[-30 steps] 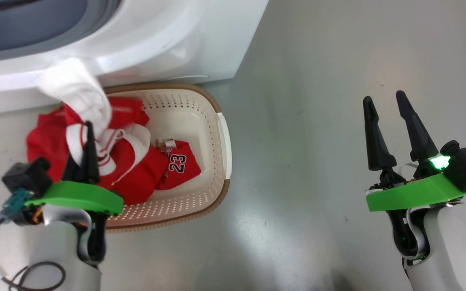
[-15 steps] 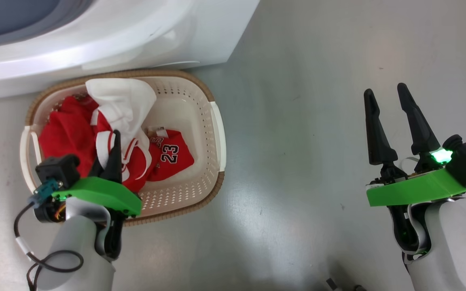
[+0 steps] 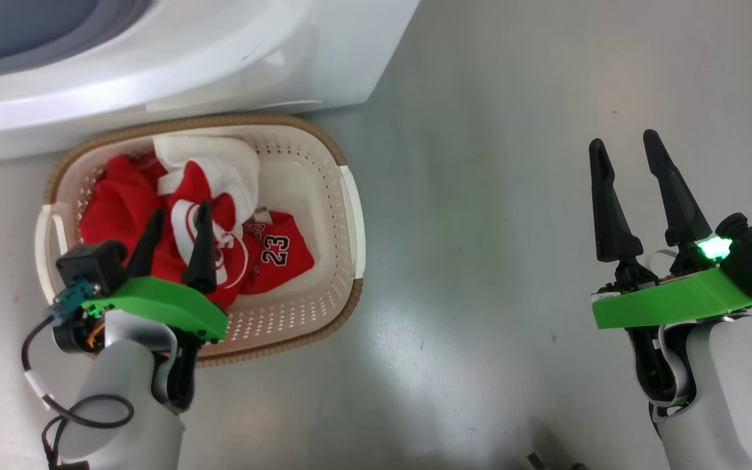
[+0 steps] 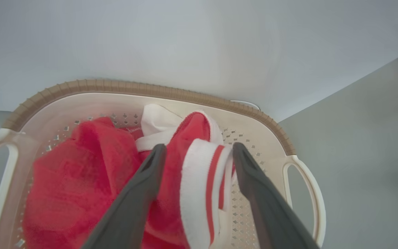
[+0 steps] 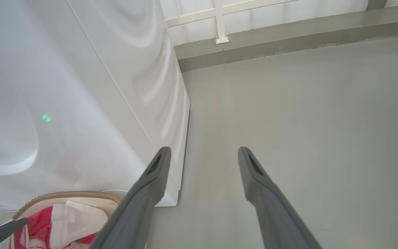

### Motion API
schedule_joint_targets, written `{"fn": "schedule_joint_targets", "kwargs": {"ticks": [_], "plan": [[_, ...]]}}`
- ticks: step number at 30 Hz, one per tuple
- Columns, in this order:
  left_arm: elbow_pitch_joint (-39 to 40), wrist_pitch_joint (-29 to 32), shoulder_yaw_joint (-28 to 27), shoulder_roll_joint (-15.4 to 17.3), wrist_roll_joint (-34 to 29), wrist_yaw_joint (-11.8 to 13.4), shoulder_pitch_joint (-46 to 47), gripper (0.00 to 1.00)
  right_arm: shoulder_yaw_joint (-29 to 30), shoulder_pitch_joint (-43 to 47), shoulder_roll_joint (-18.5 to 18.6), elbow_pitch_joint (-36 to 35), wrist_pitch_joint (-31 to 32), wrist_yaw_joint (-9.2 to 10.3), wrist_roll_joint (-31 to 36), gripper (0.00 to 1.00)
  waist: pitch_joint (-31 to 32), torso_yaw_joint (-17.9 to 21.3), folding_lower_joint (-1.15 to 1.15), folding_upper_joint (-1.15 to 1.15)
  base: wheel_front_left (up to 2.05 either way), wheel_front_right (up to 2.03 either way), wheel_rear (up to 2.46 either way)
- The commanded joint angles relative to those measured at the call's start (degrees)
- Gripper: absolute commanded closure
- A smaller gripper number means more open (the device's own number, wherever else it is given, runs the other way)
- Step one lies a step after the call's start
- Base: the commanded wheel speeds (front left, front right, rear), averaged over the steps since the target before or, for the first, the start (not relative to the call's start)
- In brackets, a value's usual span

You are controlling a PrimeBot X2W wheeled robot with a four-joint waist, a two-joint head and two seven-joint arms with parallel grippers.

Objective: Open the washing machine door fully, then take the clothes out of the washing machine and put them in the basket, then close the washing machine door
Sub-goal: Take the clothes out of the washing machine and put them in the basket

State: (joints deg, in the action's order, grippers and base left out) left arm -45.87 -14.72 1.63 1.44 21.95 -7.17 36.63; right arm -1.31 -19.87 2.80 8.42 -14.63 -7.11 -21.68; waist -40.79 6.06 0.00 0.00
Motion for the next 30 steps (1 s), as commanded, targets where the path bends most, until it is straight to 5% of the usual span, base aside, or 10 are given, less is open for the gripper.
{"fn": "schedule_joint_targets", "kwargs": {"ticks": [1, 30], "plan": [[0.73, -0.28, -1.58, 1.55, 0.24, -0.32, -1.50, 0.00, -1.11, 0.78, 0.08, -0.97, -0.37, -0.37, -0.22, 0.00, 1.06, -0.19, 0.00, 0.00, 0.00, 0.00, 0.00], [16.32, -0.28, -7.79, 1.77, -6.50, -0.32, -15.57, 0.00, 0.88, 10.26, 0.08, 2.25, -0.37, -0.37, 2.70, 0.00, 22.63, -4.73, 0.00, 0.00, 0.00, 0.00, 0.00]]}}
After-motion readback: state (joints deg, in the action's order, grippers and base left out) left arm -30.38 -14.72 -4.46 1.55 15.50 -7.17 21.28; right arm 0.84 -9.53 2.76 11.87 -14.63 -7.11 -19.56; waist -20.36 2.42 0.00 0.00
